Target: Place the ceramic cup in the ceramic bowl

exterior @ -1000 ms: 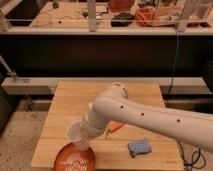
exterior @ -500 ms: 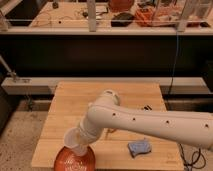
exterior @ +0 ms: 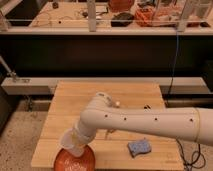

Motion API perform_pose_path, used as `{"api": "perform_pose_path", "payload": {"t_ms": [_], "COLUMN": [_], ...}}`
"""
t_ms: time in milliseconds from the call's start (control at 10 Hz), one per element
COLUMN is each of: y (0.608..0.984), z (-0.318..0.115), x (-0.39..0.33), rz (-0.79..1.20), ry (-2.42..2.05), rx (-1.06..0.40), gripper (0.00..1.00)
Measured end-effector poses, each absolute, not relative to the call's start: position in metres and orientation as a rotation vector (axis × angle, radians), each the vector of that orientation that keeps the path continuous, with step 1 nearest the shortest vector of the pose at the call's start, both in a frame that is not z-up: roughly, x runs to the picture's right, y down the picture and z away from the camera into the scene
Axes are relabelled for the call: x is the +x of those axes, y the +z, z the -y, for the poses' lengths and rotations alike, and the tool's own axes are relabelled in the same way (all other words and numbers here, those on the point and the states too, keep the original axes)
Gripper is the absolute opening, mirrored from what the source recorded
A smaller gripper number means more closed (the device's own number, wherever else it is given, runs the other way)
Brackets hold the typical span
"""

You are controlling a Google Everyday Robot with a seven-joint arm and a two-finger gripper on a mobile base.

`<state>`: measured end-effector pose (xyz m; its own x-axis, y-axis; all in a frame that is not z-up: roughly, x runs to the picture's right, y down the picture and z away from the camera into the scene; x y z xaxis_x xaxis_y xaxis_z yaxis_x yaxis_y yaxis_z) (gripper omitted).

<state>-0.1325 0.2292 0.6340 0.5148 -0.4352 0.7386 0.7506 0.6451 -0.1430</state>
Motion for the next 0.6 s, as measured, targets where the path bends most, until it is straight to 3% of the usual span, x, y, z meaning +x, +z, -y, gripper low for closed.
{"api": "perform_pose_path", "payload": {"t_ms": [600], "y": [0.652], "z": [-0.239], "x": [-0.142], "rz": [0.727], "ry": [-0.754], "rx": [-0.517], "gripper": [0.00]}}
